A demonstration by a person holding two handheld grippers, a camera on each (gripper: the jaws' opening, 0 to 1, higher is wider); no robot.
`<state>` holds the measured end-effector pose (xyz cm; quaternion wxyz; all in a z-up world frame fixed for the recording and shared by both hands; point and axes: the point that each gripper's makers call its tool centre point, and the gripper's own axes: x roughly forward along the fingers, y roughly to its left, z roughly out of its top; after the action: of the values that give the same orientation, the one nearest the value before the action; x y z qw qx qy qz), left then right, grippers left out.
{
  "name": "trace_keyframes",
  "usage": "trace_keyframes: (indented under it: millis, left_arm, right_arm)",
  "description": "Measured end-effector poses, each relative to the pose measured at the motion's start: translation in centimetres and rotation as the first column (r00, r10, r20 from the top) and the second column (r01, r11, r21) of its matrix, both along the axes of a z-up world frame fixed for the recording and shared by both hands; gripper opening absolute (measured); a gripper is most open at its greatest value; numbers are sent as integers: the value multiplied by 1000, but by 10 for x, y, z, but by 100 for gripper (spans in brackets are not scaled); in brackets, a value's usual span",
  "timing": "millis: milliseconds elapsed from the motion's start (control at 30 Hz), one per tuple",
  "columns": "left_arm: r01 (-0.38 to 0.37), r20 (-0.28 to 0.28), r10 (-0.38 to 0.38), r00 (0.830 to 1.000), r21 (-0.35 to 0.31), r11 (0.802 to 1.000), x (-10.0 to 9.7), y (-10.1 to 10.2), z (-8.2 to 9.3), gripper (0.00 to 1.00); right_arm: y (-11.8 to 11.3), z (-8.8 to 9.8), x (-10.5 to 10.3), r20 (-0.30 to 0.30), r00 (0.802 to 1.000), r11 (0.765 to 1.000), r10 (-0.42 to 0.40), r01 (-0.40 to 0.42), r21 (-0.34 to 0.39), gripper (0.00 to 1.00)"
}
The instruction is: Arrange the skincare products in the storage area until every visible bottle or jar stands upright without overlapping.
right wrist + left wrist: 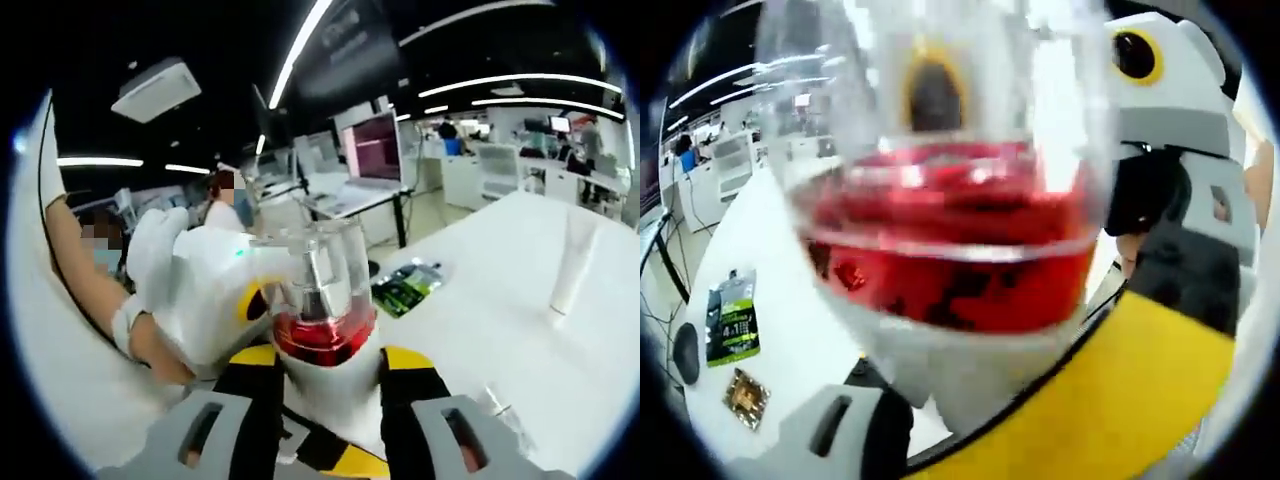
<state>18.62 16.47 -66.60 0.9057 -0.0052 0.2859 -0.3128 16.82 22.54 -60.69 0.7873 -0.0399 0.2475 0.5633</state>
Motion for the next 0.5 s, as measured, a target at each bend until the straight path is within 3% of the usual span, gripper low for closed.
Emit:
trace_keyframes:
  millis: [33, 67, 100, 200, 267, 333, 433, 500]
  left_arm:
    - [6, 28, -6, 1000, 10, 1000, 2, 0, 3, 31]
    - [6, 11, -6, 1000, 7, 1000, 0, -1, 1, 31]
    - [-1, -12, 2, 1000, 9, 1000, -1, 0, -3, 30]
    - [-39, -24, 39, 999, 13, 999, 4, 7, -4, 29]
    - [-56, -13, 56, 998, -19, 998, 5, 8, 2, 28]
    - [-63, 0, 63, 998, -21, 998, 7, 10, 4, 28]
    - [-65, -7, 65, 998, -26, 998, 7, 8, 2, 28]
    - [-60, 40, 59, 997, 9, 998, 11, 11, 3, 28]
  right_arm:
    - [-1, -4, 3, 5, 1000, 999, -18, 18, -31, 34]
    - [-2, -8, 4, 7, 999, 998, -32, 32, -57, 35]
    - [1, -9, 4, -16, 999, 999, -29, 29, -34, 35]
    - [3, -9, 11, 36, 997, 997, -62, 63, -44, 33]
    - [-1, -11, 19, 90, 993, 991, -73, 82, -102, 30]
    - [1, -7, 20, 20, 993, 992, -112, 113, -48, 29]
    - [-1, -9, 21, 32, 995, 994, -93, 94, -60, 28]
    - [-2, -10, 24, 25, 995, 993, -97, 99, -63, 28]
